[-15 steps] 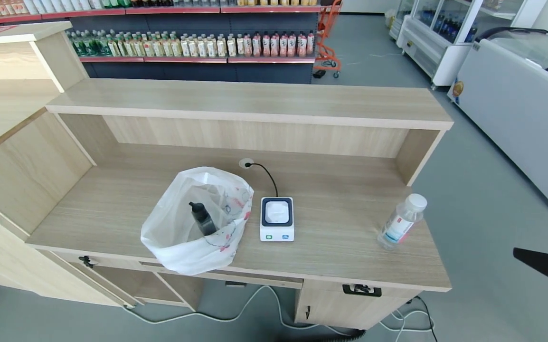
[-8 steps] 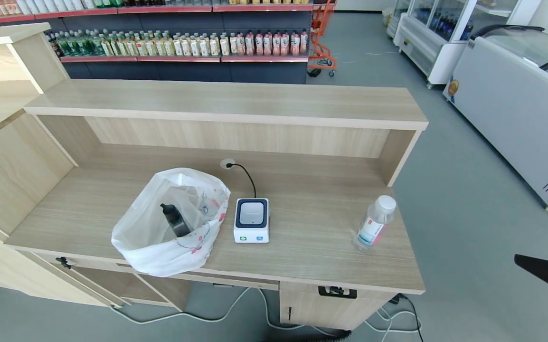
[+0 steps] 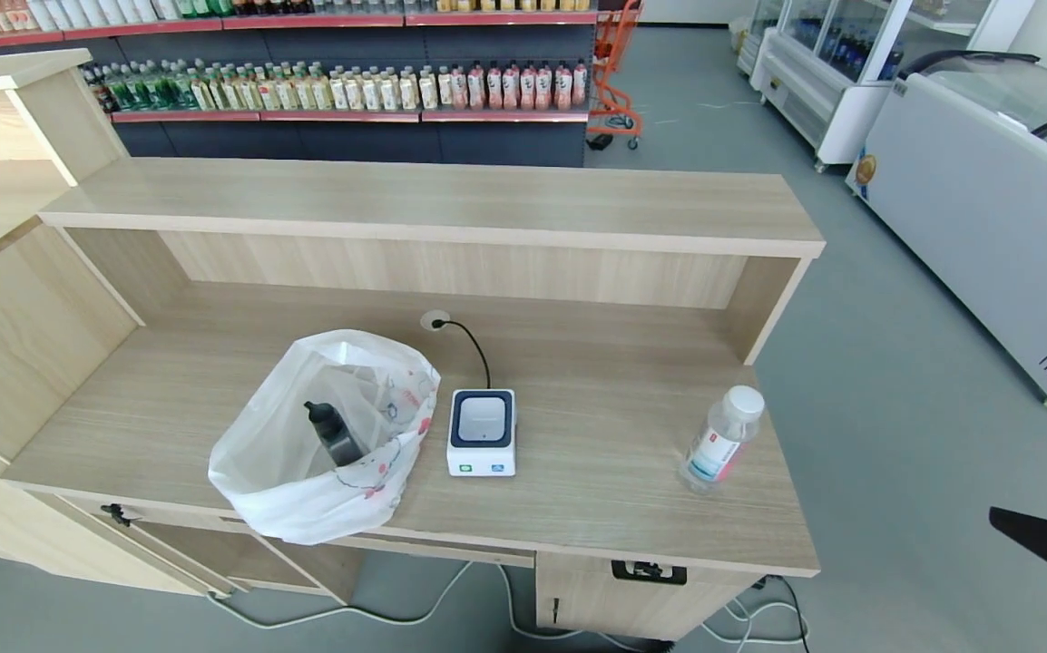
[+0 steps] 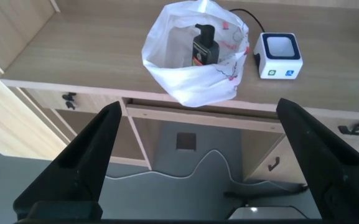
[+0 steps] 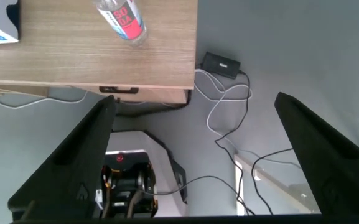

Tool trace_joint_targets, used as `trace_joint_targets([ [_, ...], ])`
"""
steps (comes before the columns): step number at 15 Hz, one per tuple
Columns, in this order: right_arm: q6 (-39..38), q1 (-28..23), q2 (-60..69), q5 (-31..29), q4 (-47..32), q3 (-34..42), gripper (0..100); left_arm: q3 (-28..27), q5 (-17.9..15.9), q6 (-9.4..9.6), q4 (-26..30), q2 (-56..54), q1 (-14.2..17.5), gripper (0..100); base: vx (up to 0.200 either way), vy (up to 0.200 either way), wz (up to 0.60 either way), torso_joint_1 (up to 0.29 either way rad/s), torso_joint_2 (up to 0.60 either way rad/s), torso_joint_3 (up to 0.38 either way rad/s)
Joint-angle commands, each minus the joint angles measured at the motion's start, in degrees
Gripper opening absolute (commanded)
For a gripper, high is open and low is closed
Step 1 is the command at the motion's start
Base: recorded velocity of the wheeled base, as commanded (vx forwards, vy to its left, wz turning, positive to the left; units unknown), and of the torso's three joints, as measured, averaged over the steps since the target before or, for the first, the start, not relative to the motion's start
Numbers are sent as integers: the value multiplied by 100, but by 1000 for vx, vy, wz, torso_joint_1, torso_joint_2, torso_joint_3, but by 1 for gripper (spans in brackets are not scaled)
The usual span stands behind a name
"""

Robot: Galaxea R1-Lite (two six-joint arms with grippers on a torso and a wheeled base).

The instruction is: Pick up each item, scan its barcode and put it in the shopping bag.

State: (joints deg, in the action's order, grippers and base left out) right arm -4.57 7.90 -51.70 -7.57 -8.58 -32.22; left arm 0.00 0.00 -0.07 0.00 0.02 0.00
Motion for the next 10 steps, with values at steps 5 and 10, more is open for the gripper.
trace_joint_targets([
  [5, 35, 10, -51, 1, -3, 137, 100, 0, 0, -10, -9, -2, 0, 100, 0, 0, 0, 0, 0, 0],
  [10, 97, -78, -780, -298, 348, 787, 100, 0, 0, -10, -9, -2, 0, 100, 0, 0, 0, 0, 0, 0],
])
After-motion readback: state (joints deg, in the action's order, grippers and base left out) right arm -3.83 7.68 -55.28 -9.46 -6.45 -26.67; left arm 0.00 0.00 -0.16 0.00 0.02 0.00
